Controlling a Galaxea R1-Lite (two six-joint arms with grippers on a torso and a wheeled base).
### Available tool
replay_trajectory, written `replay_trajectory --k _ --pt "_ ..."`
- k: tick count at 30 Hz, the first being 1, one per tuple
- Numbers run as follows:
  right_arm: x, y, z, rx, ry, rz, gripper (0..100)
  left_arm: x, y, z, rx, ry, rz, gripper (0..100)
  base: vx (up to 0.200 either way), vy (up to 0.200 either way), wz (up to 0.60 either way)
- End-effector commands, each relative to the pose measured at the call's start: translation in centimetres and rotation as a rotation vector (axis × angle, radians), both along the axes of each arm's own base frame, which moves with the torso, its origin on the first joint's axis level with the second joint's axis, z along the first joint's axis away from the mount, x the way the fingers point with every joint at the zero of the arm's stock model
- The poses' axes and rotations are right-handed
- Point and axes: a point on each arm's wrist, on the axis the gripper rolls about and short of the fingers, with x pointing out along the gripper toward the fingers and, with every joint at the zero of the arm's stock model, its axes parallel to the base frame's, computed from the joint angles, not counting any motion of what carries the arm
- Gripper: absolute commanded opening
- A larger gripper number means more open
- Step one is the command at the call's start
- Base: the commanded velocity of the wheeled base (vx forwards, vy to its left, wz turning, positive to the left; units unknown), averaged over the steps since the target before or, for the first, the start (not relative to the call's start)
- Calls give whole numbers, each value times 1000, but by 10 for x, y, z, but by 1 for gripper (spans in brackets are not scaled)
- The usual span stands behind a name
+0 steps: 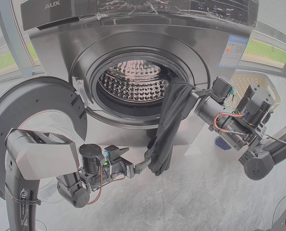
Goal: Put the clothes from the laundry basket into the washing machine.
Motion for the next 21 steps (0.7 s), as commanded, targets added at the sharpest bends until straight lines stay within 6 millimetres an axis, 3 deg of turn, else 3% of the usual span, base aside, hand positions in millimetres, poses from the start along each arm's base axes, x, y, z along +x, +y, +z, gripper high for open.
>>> replay_trajectory --k 1,21 --pt "1 1 0 2 -3 0 0 0 -4 -6 6 11 -9 100 0 0 0" --pt "23 17 14 38 -38 -24 0 -6 -9 -11 24 15 -39 100 0 0 0"
